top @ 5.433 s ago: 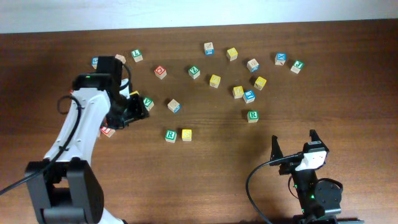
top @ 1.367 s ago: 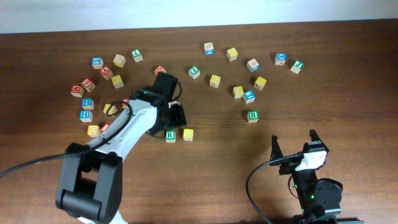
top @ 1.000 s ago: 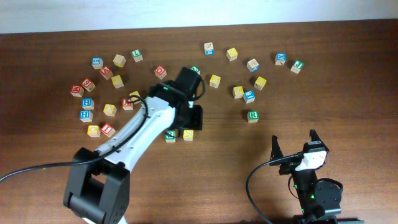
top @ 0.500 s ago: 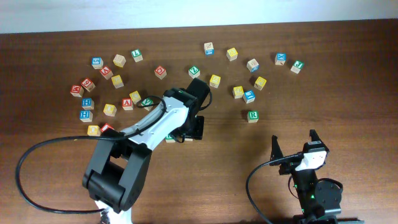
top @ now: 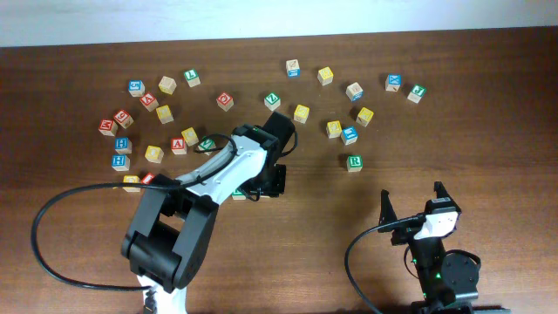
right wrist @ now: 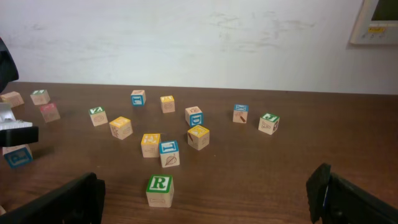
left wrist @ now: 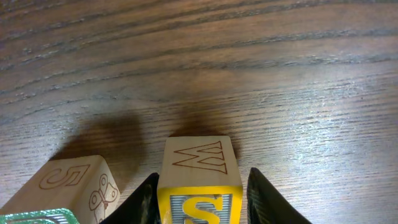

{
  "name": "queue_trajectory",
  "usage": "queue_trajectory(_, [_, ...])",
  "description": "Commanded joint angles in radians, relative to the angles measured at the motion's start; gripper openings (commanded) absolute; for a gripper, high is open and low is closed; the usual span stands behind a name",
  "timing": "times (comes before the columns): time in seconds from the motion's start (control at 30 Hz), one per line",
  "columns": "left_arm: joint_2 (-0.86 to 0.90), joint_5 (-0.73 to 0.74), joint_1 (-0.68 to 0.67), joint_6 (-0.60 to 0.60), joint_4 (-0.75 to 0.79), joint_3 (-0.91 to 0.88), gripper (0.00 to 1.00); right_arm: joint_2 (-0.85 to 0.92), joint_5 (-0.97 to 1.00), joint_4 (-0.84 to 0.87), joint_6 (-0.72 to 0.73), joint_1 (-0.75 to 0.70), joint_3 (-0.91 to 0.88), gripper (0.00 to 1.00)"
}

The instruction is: Spell out RSS

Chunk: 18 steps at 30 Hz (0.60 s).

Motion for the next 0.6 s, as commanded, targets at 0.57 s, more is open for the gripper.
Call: queue_trajectory(0.57, [0.01,-0.045,0.041,-0.184,-0.037,-0.008,0.33,-0.006,0.008,-0.006,-0.004,-0.006,-0.005,0.98])
